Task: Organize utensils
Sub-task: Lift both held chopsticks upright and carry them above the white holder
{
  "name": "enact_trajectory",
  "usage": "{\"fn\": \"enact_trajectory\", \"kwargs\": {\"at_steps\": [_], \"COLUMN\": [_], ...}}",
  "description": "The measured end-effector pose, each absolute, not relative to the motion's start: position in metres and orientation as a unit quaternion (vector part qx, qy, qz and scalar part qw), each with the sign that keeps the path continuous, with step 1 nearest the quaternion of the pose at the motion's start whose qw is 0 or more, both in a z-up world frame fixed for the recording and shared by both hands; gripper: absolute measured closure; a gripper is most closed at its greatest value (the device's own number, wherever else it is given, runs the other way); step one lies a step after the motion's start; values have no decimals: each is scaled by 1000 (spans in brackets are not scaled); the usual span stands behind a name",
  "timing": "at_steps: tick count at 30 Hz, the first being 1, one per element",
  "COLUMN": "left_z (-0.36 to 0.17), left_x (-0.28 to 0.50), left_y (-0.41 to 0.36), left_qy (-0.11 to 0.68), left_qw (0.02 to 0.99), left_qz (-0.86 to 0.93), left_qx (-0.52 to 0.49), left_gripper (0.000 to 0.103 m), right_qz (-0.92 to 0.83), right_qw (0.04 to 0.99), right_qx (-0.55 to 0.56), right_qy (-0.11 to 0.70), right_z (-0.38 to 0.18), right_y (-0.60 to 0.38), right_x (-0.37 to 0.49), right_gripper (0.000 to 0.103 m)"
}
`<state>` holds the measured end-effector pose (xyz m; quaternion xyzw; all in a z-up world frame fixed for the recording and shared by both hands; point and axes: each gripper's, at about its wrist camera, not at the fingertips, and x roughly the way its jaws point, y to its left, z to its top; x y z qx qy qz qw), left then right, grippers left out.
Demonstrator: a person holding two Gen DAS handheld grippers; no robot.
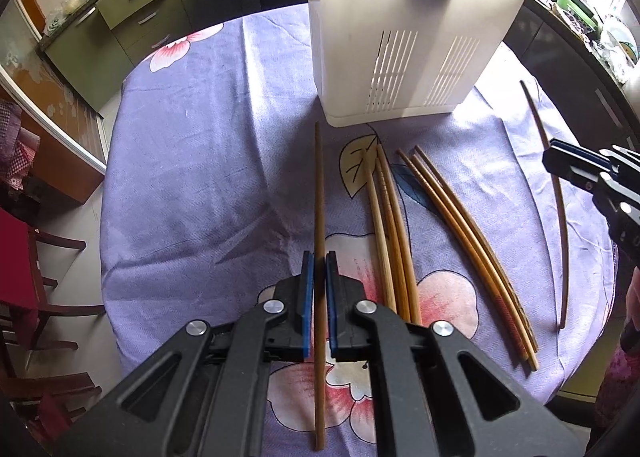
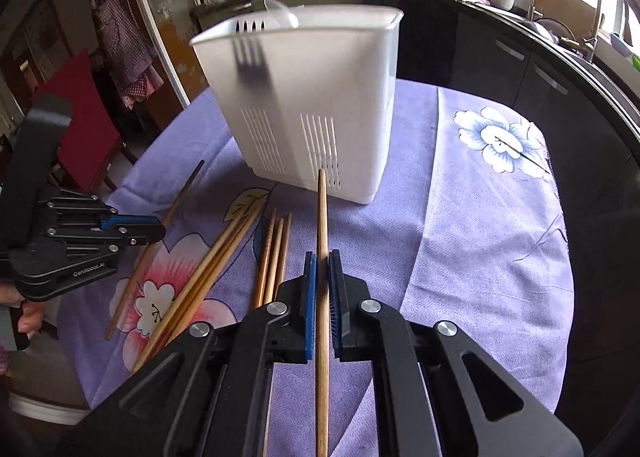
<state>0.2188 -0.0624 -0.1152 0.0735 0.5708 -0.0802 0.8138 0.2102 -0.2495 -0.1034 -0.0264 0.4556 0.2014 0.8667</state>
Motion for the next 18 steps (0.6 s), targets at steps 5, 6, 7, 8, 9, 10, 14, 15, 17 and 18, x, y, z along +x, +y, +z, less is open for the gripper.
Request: {"fn": "enact_trajectory", "kwargs": {"at_steps": [5, 6, 7, 8, 9, 10, 14, 15, 17, 18], "left_z": [-95, -91, -85, -80, -75, -70, -50, -46, -38, -34], "left_x": [207, 204, 201, 195, 191, 187, 173, 170, 164, 162], "left_y": [-60, -59, -59, -58, -57, -56, -55, -55, -55, -55], "left_qy": [548, 543, 537, 531, 524, 517, 489, 484, 474, 470], "left_qw": [829, 832, 836, 839, 844, 848, 864, 867, 872, 874], "left_qz": [-84, -85, -86, -89, -92, -94, -98, -100, -104, -105], "left_qx": [73, 73, 72, 71, 70, 69, 69, 69, 68, 69], "left_gripper": [97, 97, 97, 97, 97, 97, 97, 97, 97, 97], "right_qz": [205, 205, 206, 208, 210, 211, 215, 216, 217, 218], "right_qw": [883, 885, 887, 889, 890, 892, 899, 901, 904, 905], "right_qx": [-16, -15, -13, -10, -9, -8, -6, -7, -6, -6], "right_qy": [423, 418, 413, 409, 405, 400, 381, 377, 369, 366], "right_z": [-79, -76, -73, -70, -67, -64, -50, -48, -41, -39], "right_y": [-267, -268, -271, -275, -278, -280, -287, -287, -288, -288], "right_x": [184, 177, 172, 166, 161, 156, 138, 134, 128, 126], "right_gripper": [96, 96, 96, 96, 96, 96, 96, 96, 96, 96]}}
